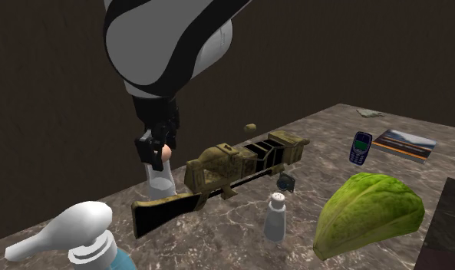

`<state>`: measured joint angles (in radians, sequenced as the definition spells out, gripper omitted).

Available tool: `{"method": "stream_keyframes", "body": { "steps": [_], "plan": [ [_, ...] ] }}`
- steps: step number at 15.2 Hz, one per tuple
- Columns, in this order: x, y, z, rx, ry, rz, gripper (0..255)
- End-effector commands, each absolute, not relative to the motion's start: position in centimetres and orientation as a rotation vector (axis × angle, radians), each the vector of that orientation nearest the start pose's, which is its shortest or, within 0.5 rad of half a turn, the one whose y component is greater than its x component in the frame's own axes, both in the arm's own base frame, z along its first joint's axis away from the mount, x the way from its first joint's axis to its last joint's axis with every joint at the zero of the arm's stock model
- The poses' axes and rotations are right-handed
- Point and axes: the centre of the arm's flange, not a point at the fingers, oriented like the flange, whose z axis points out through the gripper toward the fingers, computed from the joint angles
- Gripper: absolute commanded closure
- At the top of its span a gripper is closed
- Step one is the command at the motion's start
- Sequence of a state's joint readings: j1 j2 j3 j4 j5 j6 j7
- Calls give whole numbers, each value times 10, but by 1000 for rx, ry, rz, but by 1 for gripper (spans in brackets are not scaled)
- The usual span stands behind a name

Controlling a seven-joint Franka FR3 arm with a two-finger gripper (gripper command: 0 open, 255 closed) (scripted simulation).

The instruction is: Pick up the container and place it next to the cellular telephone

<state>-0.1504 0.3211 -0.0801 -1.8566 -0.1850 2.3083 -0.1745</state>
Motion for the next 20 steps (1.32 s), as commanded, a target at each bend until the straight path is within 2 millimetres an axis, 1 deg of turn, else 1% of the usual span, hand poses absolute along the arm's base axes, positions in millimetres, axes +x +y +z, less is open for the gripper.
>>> {"method": "stream_keyframes", "body": {
  "steps": [1,6,20],
  "plan": [
    [625,-147,362,-3328,-109,-155,255],
    [625,-147,362,-3328,-109,-155,255],
    [625,-147,436,-3328,-109,-155,255]
  ]
}}
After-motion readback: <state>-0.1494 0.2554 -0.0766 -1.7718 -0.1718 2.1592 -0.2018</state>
